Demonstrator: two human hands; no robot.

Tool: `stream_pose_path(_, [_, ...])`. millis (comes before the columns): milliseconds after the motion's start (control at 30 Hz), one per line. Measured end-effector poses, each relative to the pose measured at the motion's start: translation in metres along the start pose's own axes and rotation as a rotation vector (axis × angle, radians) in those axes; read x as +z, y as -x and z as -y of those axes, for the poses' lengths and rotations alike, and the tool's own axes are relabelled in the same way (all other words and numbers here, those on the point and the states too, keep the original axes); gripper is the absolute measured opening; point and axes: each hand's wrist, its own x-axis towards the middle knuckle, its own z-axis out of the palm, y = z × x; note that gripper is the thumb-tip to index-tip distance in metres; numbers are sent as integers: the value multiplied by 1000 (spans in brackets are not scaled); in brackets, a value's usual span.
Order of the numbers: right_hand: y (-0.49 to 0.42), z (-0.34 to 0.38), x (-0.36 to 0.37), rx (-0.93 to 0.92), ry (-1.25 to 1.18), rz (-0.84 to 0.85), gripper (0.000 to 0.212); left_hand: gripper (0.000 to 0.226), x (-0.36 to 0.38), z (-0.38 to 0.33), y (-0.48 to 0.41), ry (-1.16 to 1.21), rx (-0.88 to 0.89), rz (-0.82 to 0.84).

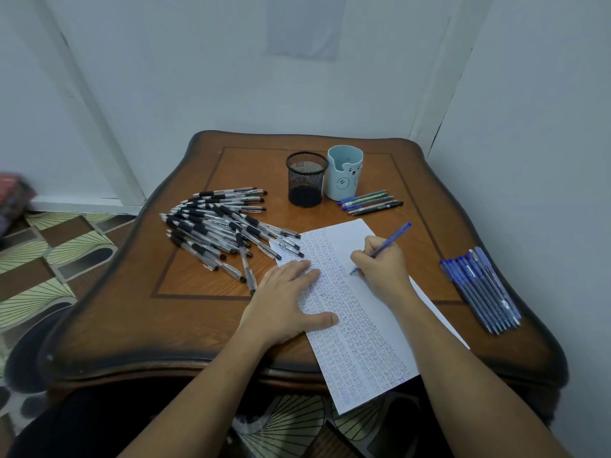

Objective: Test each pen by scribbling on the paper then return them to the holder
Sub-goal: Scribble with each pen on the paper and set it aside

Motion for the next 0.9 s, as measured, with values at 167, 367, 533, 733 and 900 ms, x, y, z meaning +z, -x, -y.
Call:
stream_pose_path(167, [0,1,2,-19,30,-23,38,108,0,1,-1,-7,4,-7])
stream_pose_path(367, [-3,-3,1,14,-25,-34,37,104,-1,-1,0,-4,2,-3])
stream_pose_path(533, [-2,-1,2,3,4,2,31,109,-1,-1,0,-6,6,-11])
stream_pose_path(733, [-2,-2,2,-11,26,7,37,106,-2,-1,0,8,6,-15])
stream_pose_path(900, [-6,-5,1,32,-44,-15,43,101,-2,0,0,5,6,-15])
